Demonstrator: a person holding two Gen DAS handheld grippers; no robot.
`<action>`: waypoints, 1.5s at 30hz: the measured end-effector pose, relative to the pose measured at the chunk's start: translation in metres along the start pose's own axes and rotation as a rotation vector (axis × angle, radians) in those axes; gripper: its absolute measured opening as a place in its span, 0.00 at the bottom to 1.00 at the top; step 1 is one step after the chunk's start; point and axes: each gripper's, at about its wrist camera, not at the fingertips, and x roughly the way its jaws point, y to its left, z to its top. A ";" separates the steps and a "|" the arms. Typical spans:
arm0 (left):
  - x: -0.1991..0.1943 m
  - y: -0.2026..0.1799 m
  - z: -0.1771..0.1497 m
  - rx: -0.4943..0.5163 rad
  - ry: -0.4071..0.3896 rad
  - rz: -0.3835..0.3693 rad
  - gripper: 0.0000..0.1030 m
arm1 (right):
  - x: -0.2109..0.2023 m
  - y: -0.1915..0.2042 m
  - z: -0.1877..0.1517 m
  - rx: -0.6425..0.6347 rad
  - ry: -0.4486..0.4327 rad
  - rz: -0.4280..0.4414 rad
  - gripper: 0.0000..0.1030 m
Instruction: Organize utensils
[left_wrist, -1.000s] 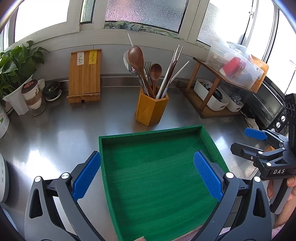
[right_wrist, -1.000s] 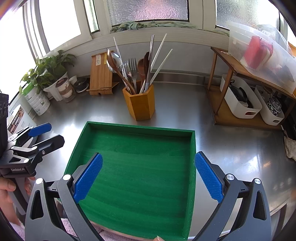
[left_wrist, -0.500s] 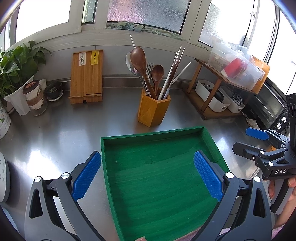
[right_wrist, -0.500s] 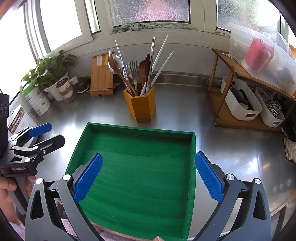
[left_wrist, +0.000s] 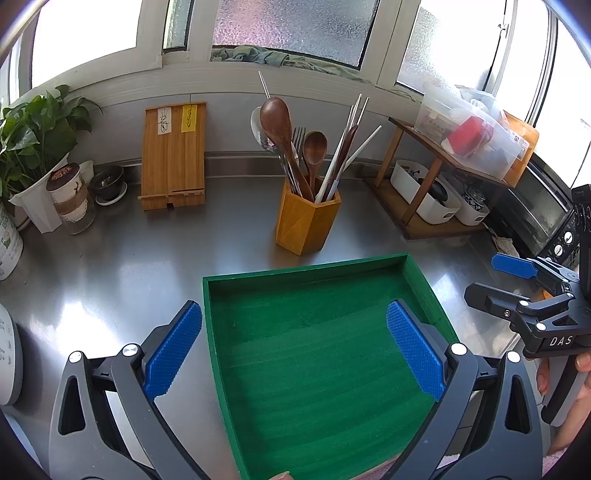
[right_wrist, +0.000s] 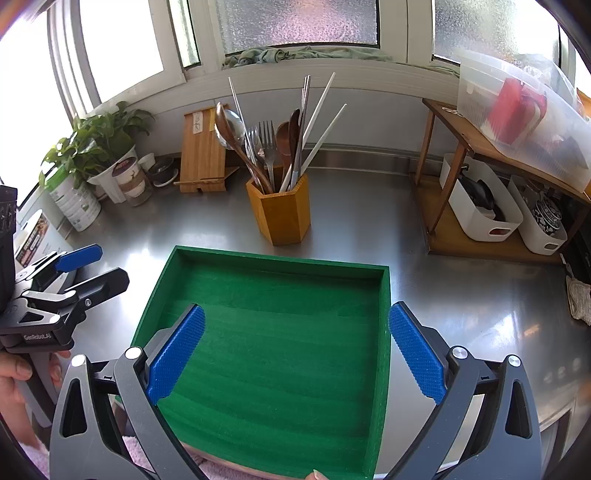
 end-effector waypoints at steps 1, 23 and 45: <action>0.000 0.000 0.000 0.000 0.001 0.000 0.92 | 0.000 0.000 0.001 -0.001 0.001 0.000 0.97; 0.003 0.004 0.002 -0.012 0.010 0.006 0.92 | 0.005 -0.001 -0.004 0.001 0.004 0.003 0.97; 0.002 0.005 0.004 -0.020 -0.003 0.023 0.92 | 0.009 0.001 -0.003 0.001 0.008 0.008 0.97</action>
